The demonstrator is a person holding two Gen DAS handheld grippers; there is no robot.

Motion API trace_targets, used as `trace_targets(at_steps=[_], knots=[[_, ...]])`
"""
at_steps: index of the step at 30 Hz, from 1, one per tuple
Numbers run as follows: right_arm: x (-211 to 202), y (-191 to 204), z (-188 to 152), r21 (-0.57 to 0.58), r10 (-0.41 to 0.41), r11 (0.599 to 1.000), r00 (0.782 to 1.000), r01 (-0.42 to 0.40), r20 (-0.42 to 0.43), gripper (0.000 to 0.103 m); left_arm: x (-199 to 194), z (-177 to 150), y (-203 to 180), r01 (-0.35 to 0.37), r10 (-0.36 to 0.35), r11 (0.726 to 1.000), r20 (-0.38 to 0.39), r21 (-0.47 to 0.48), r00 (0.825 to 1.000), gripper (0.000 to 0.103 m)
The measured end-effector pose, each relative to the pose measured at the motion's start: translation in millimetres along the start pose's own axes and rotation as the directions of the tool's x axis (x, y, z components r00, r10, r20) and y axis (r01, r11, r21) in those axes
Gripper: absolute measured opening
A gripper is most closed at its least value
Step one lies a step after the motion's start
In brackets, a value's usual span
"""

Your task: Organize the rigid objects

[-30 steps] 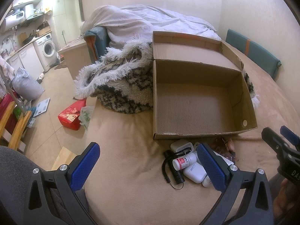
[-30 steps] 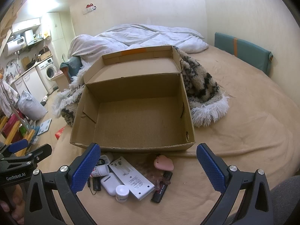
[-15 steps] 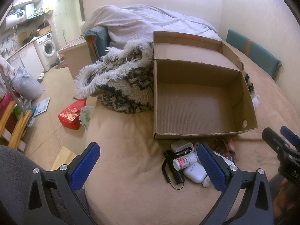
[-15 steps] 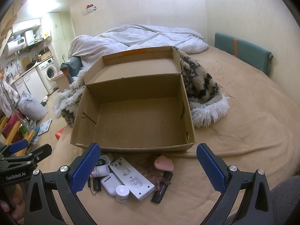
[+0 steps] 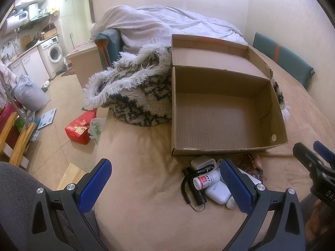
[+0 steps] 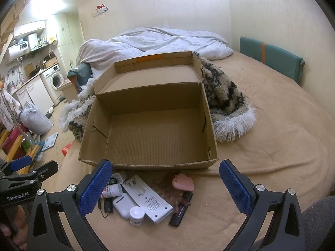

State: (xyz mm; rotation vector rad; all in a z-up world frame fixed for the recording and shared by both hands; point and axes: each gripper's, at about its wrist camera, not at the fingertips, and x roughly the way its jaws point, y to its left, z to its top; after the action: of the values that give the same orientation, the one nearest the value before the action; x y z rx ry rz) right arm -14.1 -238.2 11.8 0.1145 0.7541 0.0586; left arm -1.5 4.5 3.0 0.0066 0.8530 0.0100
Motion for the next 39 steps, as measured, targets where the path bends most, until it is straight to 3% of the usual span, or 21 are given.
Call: trace_targets(at_steps=[39], knots=[[5.4, 1.7, -3.6, -0.004, -0.002, 1.0, 1.0, 0.002, -0.021, 0.103, 7.8, -8.0, 6.0, -0.015, 0.014, 0.999, -0.027, -0.031, 1.0, 0.103]])
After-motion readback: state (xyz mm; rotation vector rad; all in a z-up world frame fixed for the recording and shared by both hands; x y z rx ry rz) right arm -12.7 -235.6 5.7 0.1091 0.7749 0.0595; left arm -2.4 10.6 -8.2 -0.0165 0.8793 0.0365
